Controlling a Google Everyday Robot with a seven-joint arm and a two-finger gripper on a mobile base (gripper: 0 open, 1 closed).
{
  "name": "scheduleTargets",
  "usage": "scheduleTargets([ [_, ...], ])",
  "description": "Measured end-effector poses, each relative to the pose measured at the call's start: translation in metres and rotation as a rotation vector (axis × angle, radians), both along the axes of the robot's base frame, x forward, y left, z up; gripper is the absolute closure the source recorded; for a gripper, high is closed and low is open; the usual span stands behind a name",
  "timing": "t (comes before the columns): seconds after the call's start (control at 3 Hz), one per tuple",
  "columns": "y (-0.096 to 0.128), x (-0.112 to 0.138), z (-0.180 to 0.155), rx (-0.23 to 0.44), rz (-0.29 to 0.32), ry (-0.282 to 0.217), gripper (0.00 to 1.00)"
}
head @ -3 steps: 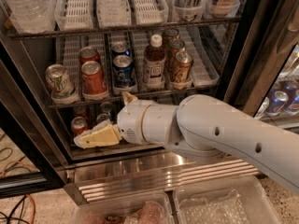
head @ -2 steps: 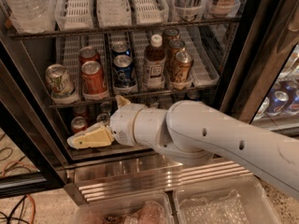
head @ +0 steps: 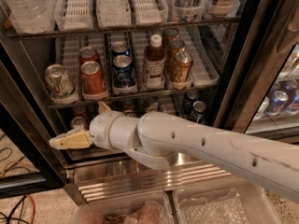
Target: Pick 7up can from middle shelf of fridge
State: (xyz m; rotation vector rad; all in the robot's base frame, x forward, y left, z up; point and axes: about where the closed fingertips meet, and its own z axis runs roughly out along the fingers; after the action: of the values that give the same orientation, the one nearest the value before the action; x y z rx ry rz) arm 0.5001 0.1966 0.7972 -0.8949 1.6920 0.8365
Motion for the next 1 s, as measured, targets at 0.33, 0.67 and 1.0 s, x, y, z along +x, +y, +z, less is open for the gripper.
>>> scheduleTargets([
  [0.33,0.0261,0.0134,0.01,0.032,0.021,-0.053,0.0],
  [0.67,0.0261,0.0134,0.01,0.032,0.021,-0.053,0.0],
  [1.0,0.0337,0.0156,0.0163,0.047,0.02,-0.079,0.0],
])
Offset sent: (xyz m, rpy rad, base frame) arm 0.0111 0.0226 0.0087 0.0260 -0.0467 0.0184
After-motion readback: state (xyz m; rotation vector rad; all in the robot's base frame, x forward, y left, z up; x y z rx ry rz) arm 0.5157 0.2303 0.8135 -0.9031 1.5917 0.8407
